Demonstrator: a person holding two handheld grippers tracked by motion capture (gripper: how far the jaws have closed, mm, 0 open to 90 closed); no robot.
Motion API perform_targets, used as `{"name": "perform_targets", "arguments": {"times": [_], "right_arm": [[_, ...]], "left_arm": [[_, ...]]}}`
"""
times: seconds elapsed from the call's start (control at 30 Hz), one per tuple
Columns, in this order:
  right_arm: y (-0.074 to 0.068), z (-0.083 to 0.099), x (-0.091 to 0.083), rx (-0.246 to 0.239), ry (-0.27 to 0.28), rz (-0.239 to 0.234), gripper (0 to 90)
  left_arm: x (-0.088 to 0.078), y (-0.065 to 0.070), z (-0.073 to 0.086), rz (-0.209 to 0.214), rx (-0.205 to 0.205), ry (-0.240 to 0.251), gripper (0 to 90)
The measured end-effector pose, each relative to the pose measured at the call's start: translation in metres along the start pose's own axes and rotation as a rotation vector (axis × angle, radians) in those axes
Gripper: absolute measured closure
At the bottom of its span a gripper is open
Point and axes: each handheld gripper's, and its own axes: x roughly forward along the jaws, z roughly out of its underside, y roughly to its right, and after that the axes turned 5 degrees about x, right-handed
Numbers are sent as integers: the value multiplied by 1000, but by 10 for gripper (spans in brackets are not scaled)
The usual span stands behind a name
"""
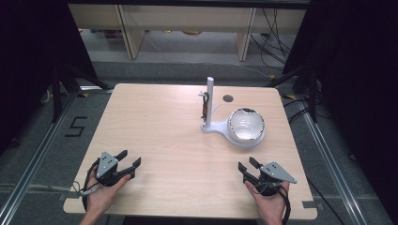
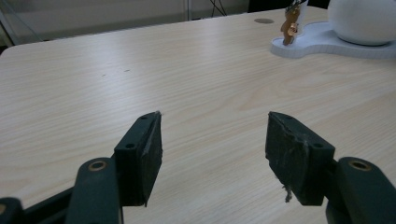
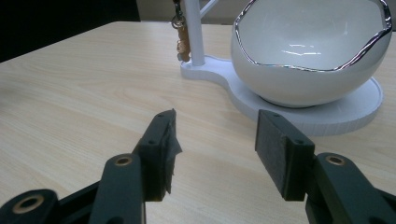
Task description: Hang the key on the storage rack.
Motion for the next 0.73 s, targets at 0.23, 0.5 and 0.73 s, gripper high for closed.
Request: {"name": "perform_targets", "arguments": {"times": [0.23, 0.5, 0.73], "right_arm": [[2, 1, 0, -8, -14, -3, 488], [2, 3, -3, 9, -23, -6, 482], [5, 5, -4, 10, -17, 5, 467]], "left_arm": [[-2, -2, 13, -13, -1, 2, 352], [-3, 0, 14, -17, 8, 36, 349], [-4, 0, 14, -27, 10, 21, 348]]}}
